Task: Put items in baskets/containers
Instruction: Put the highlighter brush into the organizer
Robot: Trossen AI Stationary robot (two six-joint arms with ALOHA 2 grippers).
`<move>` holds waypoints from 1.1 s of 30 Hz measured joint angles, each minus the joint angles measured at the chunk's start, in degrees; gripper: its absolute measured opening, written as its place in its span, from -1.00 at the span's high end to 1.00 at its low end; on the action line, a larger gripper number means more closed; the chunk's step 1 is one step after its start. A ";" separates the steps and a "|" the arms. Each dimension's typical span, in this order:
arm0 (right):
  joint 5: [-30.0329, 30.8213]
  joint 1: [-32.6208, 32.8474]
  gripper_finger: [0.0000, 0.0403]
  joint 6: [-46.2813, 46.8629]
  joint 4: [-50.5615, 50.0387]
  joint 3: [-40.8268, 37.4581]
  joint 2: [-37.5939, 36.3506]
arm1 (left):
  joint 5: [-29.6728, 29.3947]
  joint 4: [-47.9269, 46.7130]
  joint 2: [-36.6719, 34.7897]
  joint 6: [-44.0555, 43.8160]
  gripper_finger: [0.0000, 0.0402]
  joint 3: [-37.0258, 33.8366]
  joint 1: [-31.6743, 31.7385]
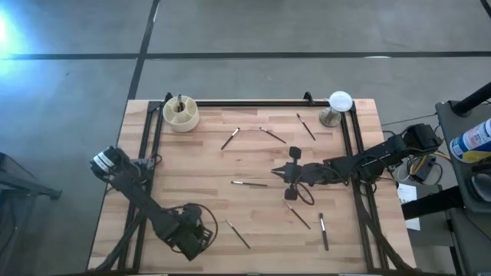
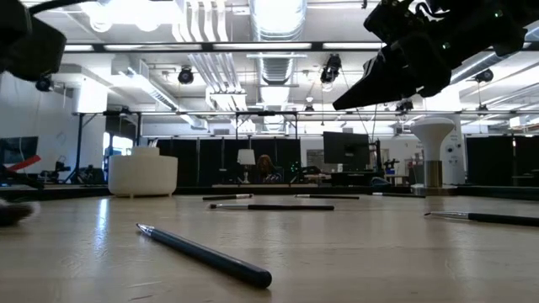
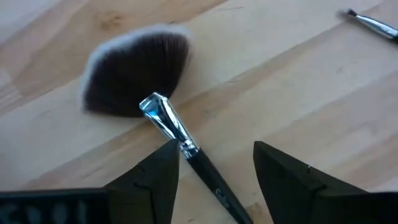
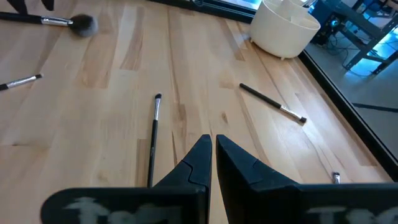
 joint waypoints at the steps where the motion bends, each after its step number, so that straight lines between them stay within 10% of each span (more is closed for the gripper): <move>1: 0.01 0.00 0.91 0.00 0.00 0.00 0.00 | 0.03 0.62 0.00 -0.35 0.02 -0.66 -0.10; 15: 0.02 0.00 0.91 -0.02 0.02 0.00 0.00 | 5.80 2.12 -0.18 -3.94 0.09 -6.77 -3.43; 33: 0.02 0.00 0.91 -0.02 0.10 0.00 0.00 | 6.59 0.17 -0.47 6.39 0.85 -7.46 -3.59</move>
